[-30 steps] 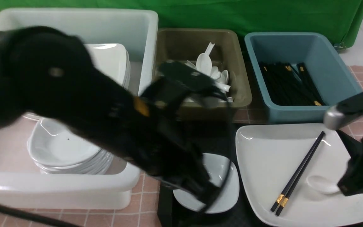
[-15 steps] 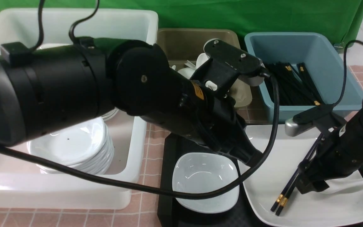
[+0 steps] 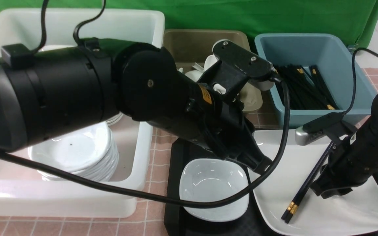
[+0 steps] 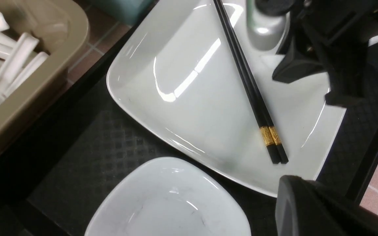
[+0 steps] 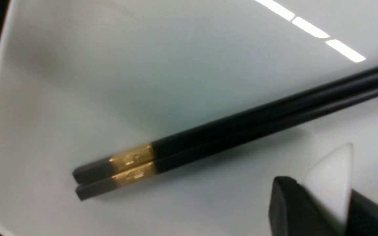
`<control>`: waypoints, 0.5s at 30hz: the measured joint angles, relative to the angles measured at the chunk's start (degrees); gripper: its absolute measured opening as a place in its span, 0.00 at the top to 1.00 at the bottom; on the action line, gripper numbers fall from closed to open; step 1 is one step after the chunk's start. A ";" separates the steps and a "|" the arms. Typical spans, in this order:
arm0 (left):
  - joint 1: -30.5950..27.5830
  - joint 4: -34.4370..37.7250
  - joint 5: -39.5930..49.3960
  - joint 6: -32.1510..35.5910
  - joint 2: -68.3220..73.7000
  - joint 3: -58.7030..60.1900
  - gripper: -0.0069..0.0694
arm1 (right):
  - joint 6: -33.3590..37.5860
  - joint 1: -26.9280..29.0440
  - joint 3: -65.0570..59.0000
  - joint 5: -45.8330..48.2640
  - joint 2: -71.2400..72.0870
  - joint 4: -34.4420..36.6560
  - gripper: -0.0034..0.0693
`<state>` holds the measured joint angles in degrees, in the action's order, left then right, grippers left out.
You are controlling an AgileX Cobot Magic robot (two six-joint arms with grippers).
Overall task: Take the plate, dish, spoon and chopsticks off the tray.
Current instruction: Use the right arm to grab a soup spoon from the plate
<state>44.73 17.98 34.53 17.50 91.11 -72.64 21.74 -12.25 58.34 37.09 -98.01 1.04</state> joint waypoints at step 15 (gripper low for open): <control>-19.95 -1.28 -2.33 -2.65 -5.14 -0.12 0.91 | 10.89 -1.93 28.89 1.46 1.26 26.00 0.77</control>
<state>24.78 16.70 32.21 14.85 85.97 -72.77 32.63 -14.19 87.22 38.55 -96.75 27.04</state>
